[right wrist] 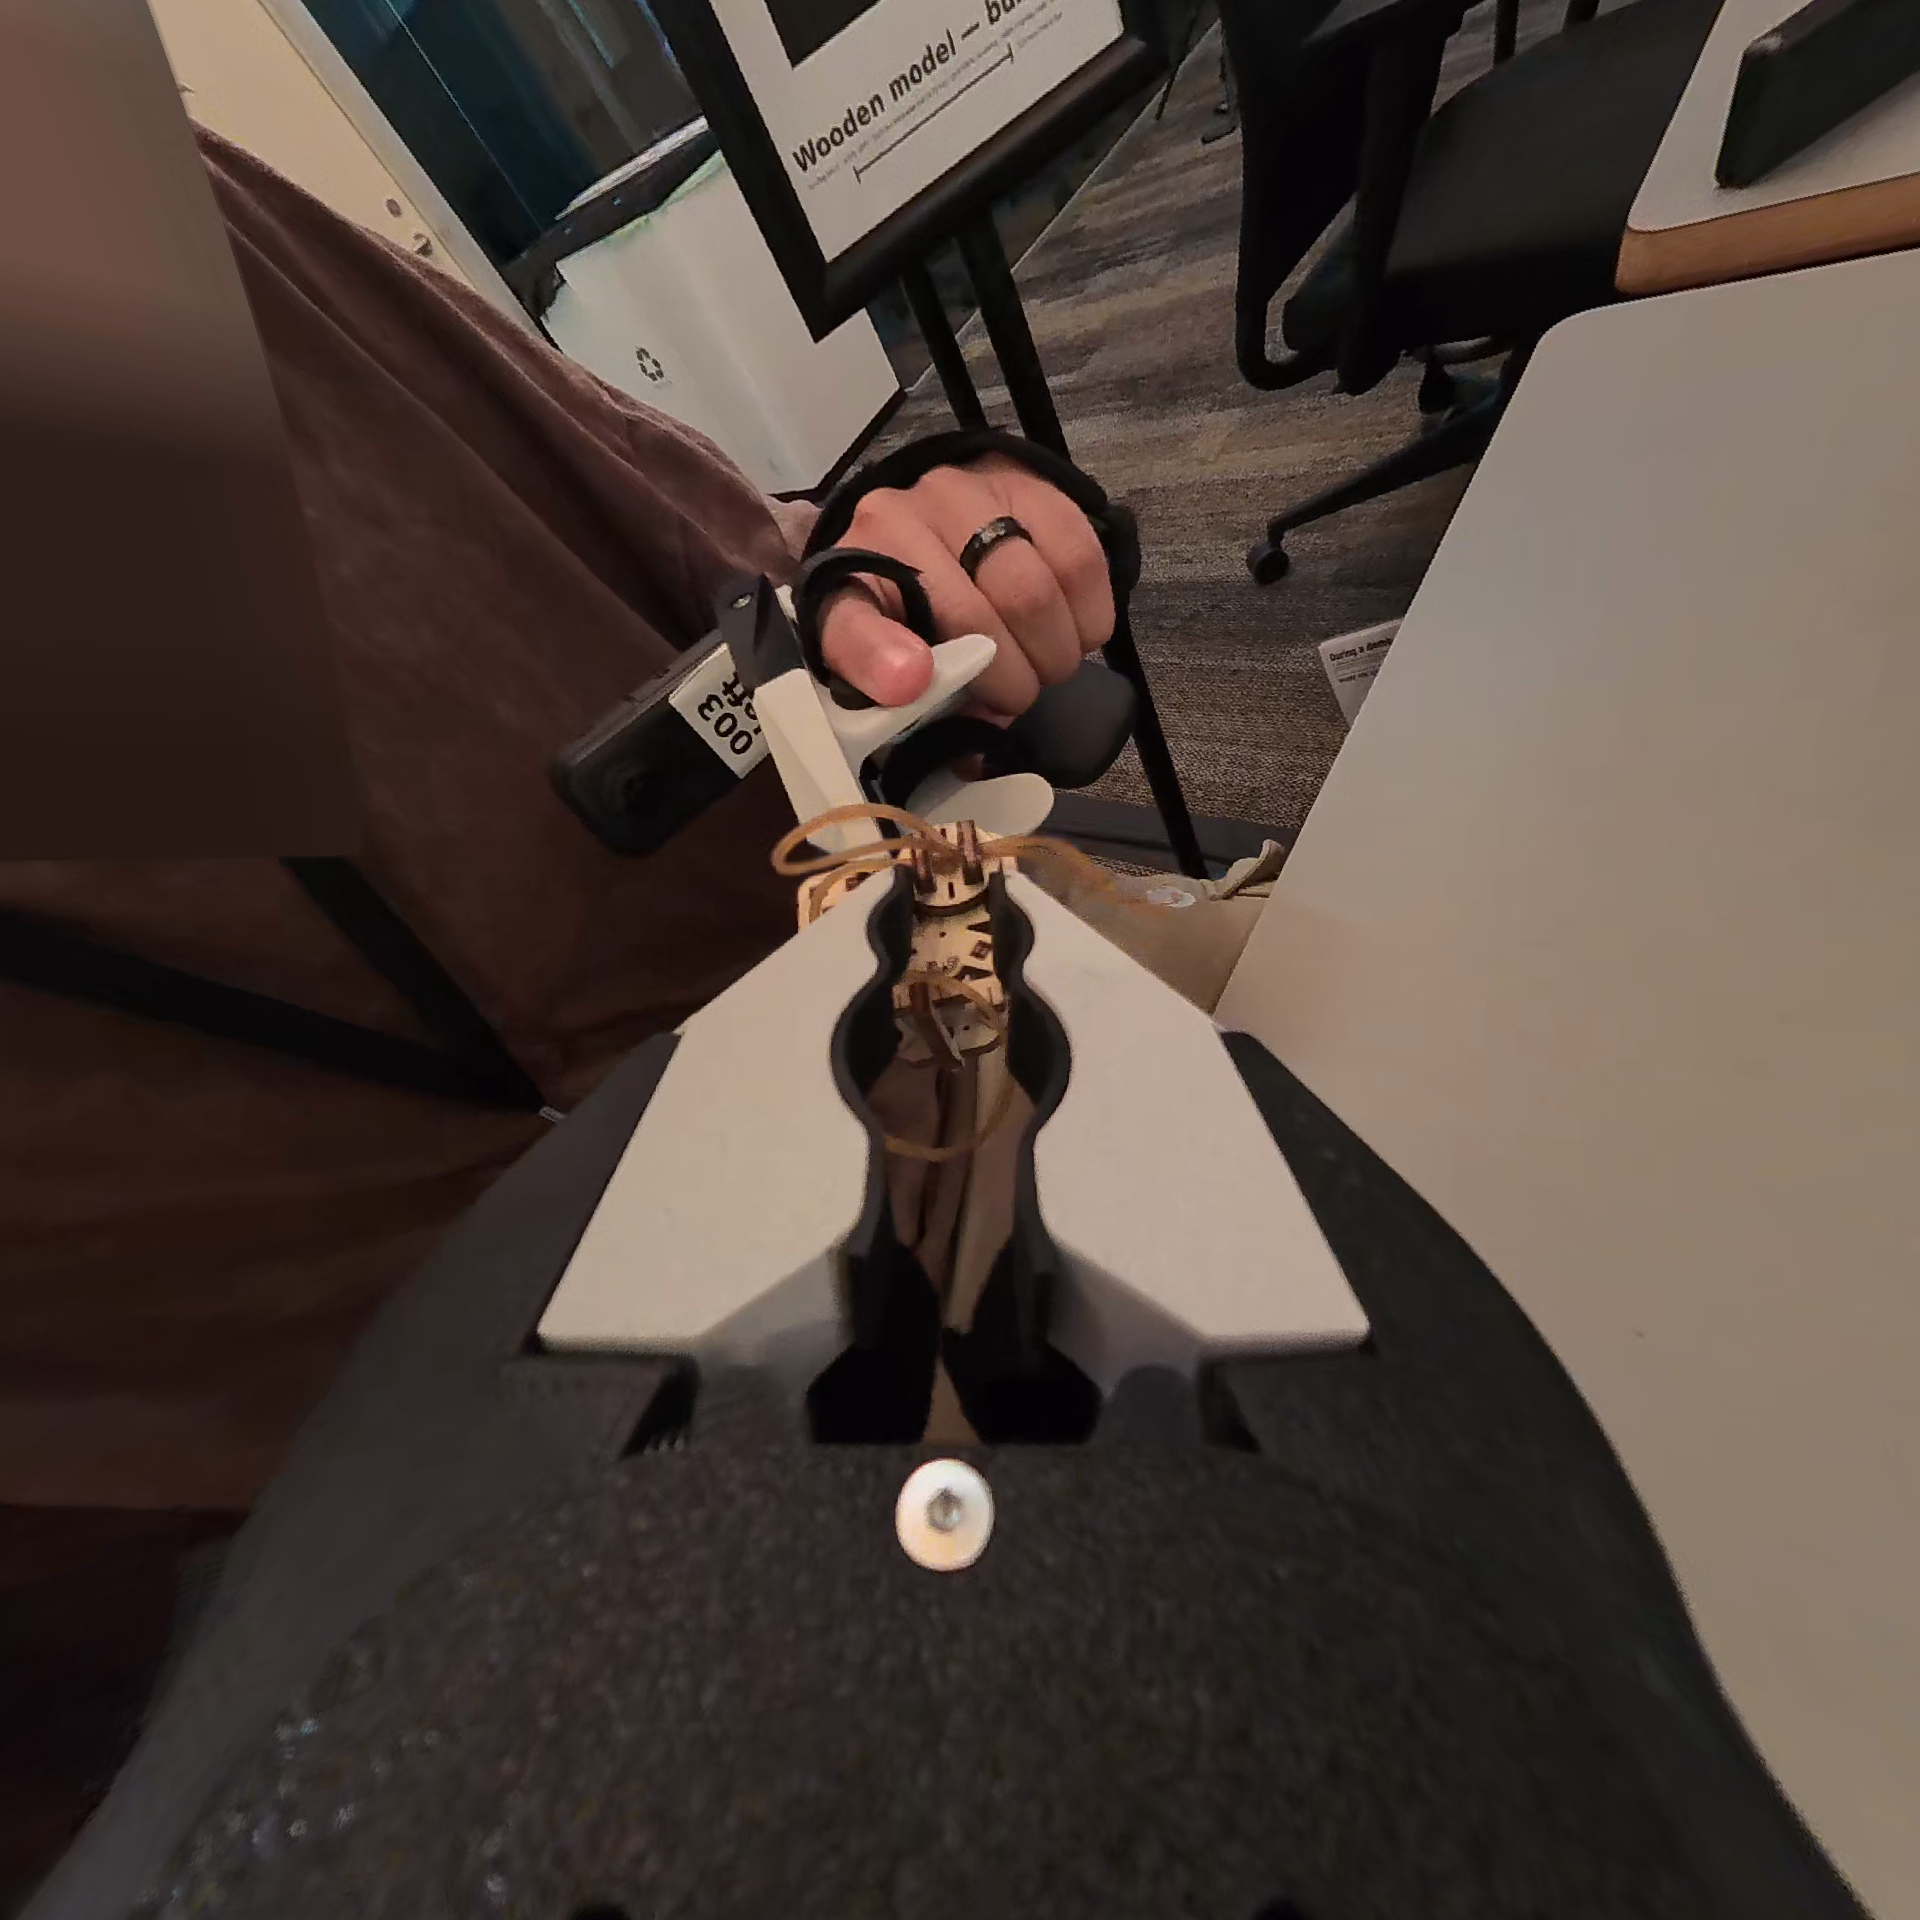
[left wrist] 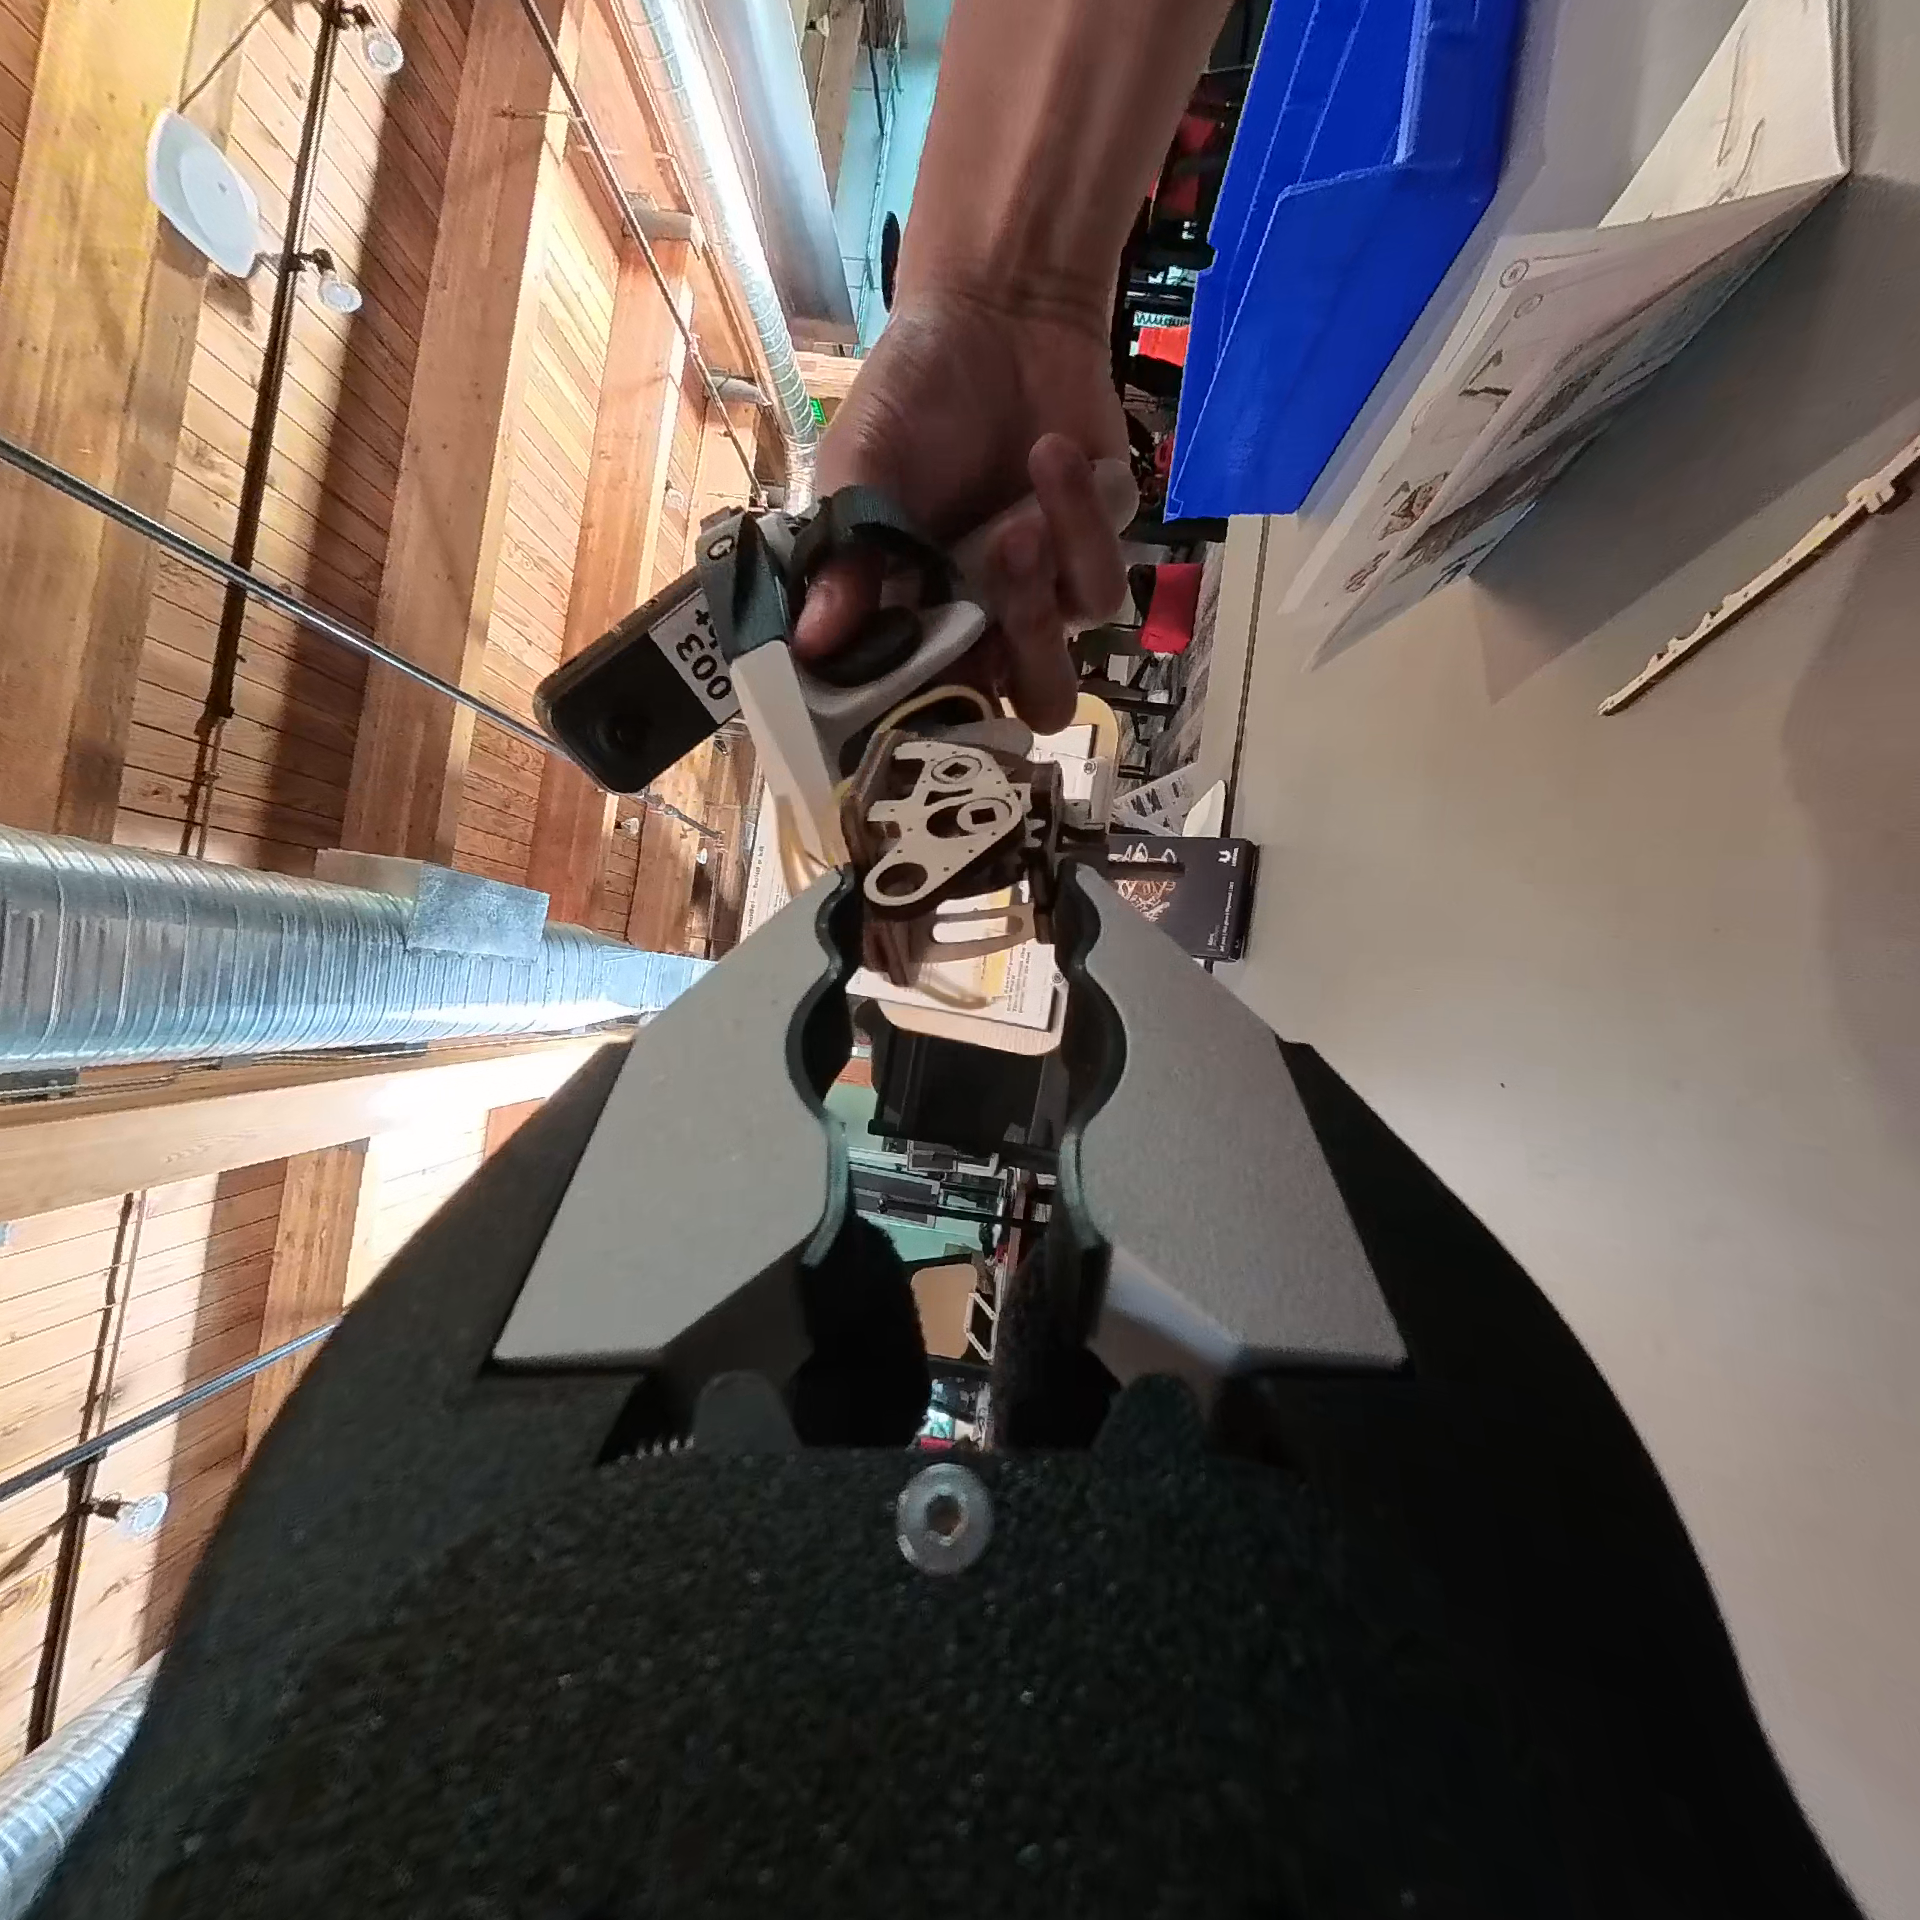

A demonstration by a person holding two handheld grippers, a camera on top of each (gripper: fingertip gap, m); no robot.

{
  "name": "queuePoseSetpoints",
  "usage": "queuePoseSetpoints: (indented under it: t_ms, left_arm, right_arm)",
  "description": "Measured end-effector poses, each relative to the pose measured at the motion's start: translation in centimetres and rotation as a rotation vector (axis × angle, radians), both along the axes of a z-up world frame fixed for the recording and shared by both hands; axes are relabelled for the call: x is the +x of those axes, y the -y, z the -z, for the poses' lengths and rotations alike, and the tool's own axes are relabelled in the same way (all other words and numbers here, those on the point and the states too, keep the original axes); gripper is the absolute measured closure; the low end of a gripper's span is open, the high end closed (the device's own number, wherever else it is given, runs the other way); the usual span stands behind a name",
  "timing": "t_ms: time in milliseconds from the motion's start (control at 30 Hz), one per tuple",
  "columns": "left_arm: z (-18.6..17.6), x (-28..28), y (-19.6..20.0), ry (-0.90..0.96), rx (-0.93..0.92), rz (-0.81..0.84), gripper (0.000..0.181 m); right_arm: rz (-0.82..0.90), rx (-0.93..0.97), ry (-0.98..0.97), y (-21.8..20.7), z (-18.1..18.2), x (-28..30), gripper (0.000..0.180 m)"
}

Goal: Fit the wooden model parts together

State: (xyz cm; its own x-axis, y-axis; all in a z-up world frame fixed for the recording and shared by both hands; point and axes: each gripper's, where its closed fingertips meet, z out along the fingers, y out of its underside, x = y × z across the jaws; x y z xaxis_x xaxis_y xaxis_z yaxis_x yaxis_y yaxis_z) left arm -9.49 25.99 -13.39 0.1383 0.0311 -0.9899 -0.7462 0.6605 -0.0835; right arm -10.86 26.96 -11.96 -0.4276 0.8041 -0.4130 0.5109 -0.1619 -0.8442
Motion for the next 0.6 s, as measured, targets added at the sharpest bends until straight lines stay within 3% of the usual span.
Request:
queuePoseSetpoints:
  t_ms: [67, 133, 300, 600]
  left_arm:
    - [-0.1, 0.0, 0.1, 0.000, 0.007, 0.001, 0.147]
    - [-0.2, 0.0, 0.1, -0.002, 0.007, 0.000, 0.147]
    - [-0.2, 0.1, 0.2, -0.011, 0.018, 0.003, 0.147]
    - [-0.2, 0.4, 0.0, -0.070, 0.065, -0.011, 0.147]
  right_arm:
    - [0.000, 0.001, -0.018, 0.1, -0.3, 0.1, 0.167]
    - [-0.003, -0.004, -0.048, 0.0, -0.9, 0.4, 0.180]
    - [0.029, 0.017, -0.043, -0.5, -1.3, 0.6, 0.146]
    - [0.017, 0.174, 0.033, -0.5, -0.9, -0.6, 0.138]
